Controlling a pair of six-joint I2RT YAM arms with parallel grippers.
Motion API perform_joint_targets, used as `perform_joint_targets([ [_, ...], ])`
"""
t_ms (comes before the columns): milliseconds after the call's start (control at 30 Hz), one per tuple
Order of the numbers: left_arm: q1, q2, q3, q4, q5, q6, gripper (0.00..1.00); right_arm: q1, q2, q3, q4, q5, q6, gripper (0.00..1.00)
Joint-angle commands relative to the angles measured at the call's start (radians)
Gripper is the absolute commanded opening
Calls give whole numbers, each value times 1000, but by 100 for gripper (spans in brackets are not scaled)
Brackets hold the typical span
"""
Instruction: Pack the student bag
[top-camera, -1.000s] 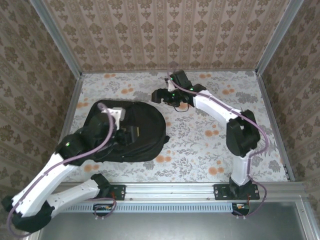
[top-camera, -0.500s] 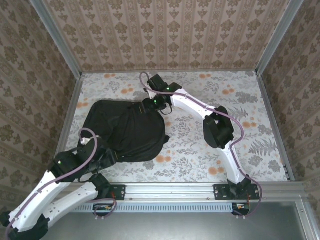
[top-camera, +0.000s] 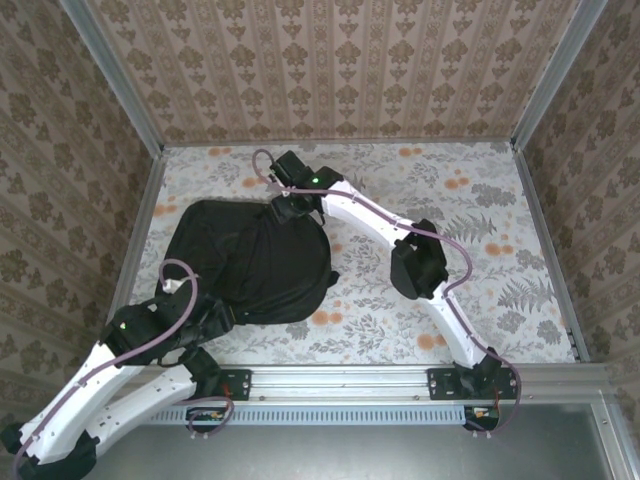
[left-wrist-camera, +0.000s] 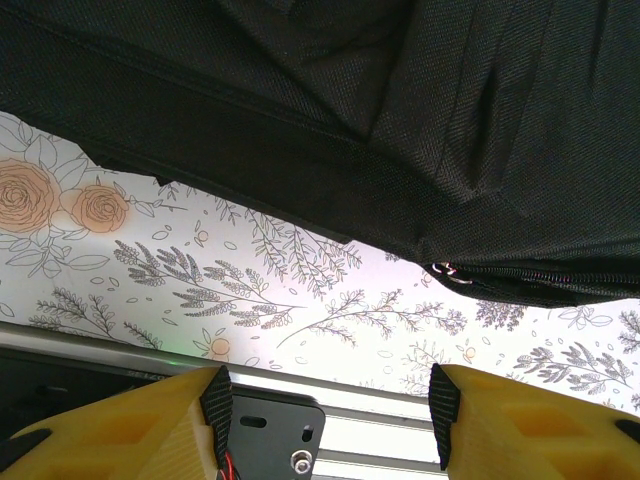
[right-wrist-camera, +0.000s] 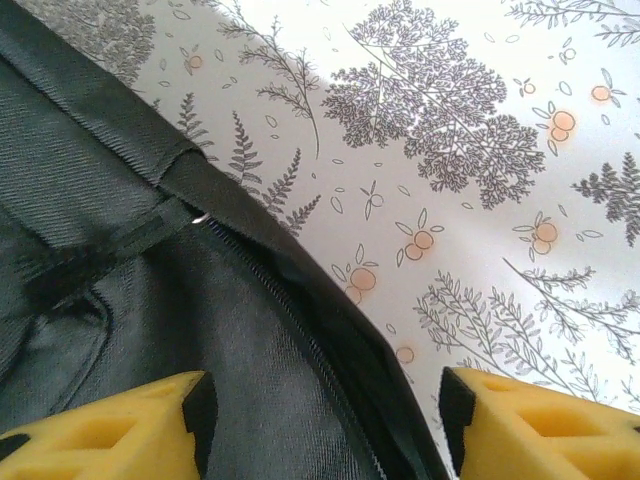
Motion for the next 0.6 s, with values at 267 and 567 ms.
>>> perform_joint_targets([
  [267, -2, -20, -29, 22, 4, 1, 57, -46, 49, 47, -85, 117, -8, 8],
  [567, 1, 40, 4, 83, -49, 51, 58, -144, -206, -342, 20, 155, 146, 3],
])
